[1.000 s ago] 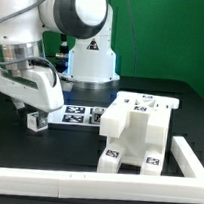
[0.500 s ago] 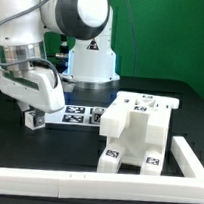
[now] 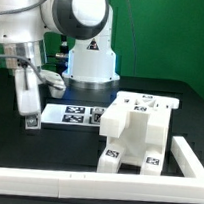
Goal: Assemble chair
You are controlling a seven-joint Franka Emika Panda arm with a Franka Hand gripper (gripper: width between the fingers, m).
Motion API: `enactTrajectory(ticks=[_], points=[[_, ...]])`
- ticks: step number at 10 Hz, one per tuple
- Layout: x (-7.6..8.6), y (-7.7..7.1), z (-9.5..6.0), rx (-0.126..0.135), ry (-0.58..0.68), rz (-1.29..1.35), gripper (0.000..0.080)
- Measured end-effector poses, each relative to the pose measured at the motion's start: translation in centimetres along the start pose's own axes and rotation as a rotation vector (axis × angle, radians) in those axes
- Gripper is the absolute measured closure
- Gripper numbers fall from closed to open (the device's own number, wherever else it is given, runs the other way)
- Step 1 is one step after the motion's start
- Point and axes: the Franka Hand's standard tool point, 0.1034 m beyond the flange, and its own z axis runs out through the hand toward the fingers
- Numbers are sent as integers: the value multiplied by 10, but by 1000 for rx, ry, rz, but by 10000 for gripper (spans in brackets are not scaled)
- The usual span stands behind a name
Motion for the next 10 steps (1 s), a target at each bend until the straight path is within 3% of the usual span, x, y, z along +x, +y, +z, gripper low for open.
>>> enactTrajectory(ticks=[4, 5, 7, 10], points=[[-1, -1, 0, 4, -8, 264, 520], [4, 3, -1, 29, -17, 538, 520], [2, 6, -2, 73, 31, 817, 520], [3, 7, 0, 71, 19, 995, 519]])
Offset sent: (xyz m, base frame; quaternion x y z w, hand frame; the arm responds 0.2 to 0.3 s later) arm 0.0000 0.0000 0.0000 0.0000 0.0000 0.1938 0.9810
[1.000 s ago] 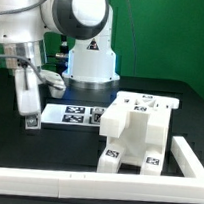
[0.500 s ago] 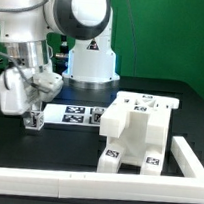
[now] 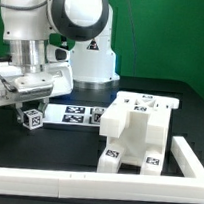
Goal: Assemble chair
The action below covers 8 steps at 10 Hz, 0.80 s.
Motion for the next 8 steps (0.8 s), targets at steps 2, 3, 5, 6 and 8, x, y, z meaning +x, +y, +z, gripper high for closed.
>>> enactTrajectory(ticks=[2, 3, 5, 6, 8], points=[[8, -2, 3, 15, 8, 299, 519], [14, -2, 8, 31, 20, 462, 522], [18, -2, 8, 140, 54, 615, 522], [19, -2, 7, 131, 54, 568, 522], [21, -4, 6, 133, 58, 500, 459]])
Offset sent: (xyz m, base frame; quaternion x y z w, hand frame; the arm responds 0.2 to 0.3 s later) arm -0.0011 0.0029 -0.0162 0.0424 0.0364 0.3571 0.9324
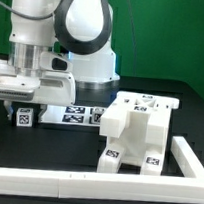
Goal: Assemble chair
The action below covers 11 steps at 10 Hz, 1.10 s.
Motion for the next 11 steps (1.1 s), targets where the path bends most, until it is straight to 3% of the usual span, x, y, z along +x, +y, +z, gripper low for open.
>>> enactTrajectory(ticks=[1, 2, 3, 5, 9, 11], points=[[-1, -1, -4, 2, -6, -79, 273], [-3, -1, -12, 2, -22, -194, 273], [-7, -3, -22, 8, -43, -288, 172], [-16, -2, -38, 11, -82, -418, 156], [-15, 0, -36, 13, -75, -644, 150], [-34, -2, -55, 36, -127, -922, 150]])
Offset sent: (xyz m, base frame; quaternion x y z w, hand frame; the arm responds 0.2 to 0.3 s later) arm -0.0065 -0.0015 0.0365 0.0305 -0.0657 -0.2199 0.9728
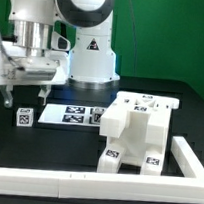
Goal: Assemble chair
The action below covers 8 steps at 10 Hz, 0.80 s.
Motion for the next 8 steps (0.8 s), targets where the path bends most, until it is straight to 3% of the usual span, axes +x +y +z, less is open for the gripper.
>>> enactTrajectory(ticks=[1, 3, 5, 8], points=[[-9, -11, -13, 30, -24, -112, 150], [-27, -21, -35, 67, -76, -371, 150], [-35, -27, -45, 81, -108, -570, 150], [-37, -30, -46, 86, -99, -744, 150]])
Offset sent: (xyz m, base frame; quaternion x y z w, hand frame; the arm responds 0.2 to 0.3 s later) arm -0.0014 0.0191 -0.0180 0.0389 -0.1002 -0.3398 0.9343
